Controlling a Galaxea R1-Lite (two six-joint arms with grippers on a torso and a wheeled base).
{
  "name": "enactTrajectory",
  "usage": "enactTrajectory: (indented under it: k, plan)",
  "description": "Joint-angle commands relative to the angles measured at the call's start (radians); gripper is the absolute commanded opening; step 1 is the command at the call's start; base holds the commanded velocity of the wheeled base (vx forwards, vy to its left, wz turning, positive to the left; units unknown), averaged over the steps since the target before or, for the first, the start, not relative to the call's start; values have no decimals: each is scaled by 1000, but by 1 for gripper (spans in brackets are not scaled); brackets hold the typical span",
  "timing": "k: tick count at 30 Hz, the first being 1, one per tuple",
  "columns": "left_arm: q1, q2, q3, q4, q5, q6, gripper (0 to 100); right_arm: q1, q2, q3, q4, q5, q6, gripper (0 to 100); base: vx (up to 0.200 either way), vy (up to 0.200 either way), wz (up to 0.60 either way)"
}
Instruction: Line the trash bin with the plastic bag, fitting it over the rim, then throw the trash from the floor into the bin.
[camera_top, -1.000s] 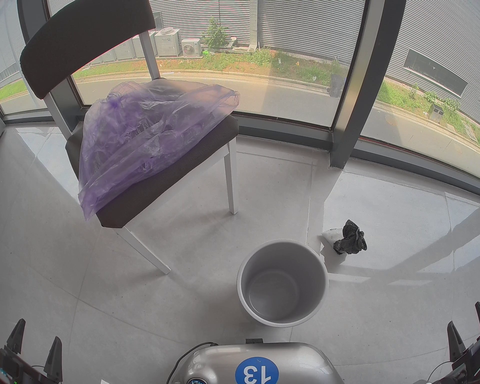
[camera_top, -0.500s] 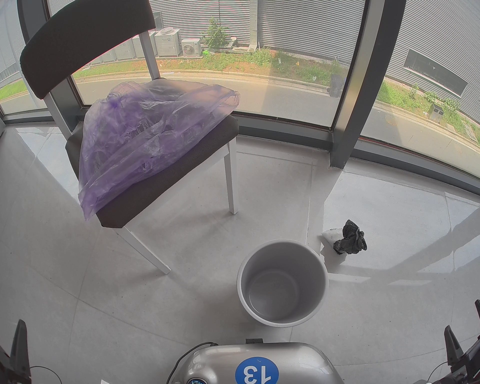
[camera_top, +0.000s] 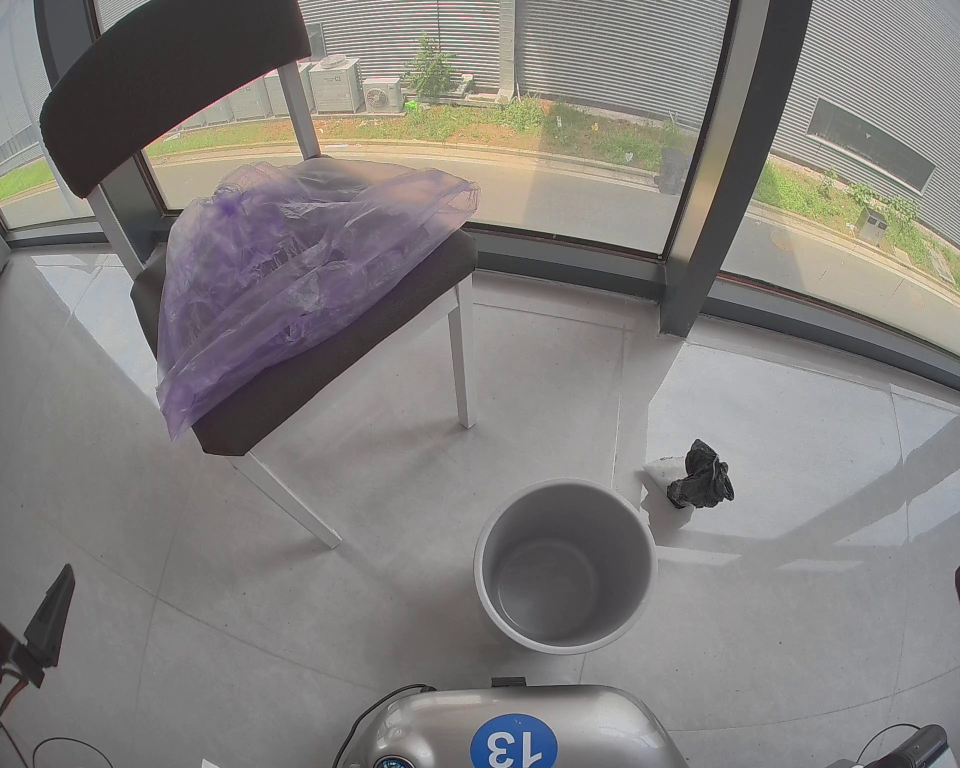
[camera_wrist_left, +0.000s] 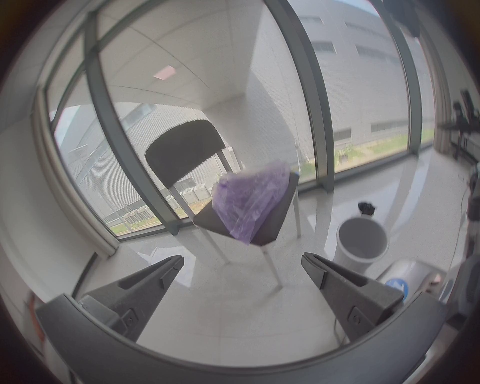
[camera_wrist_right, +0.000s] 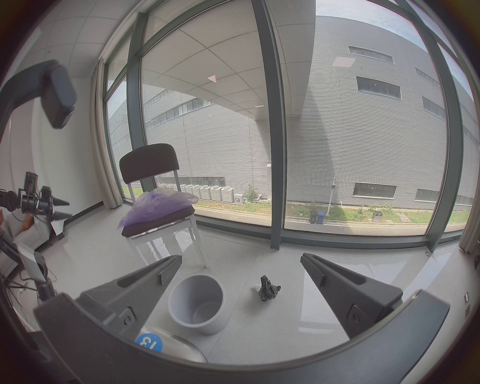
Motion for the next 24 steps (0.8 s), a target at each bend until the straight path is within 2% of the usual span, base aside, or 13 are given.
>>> enactTrajectory:
  k: [1, 4, 6, 12, 17, 19, 24]
  plan:
    - [-1, 332, -101, -39, 33, 83, 100, -9, 191, -72, -100, -21, 18, 100, 0, 0, 0]
    - [1, 399, -110, -99, 48, 81, 100, -11, 194, -80, -114, -30, 29, 100, 0, 0, 0]
    - [1, 484, -109, -202, 58, 80, 100, -14, 191, -95, -114, -44, 41, 100, 0, 0, 0]
    - [1, 632, -113, -370, 73, 80, 100, -20, 194, -126, -109, -76, 72, 100, 0, 0, 0]
    - [-15, 712, -130, -422, 79, 78, 100, -28, 219, -140, -109, -76, 74, 100, 0, 0, 0]
    - [-41, 731, -138, -425, 94, 77, 100, -28, 232, -150, -108, -78, 74, 100, 0, 0, 0]
    - [-44, 778, -163, -427, 113, 74, 100, -31, 246, -178, -106, -78, 74, 100, 0, 0, 0]
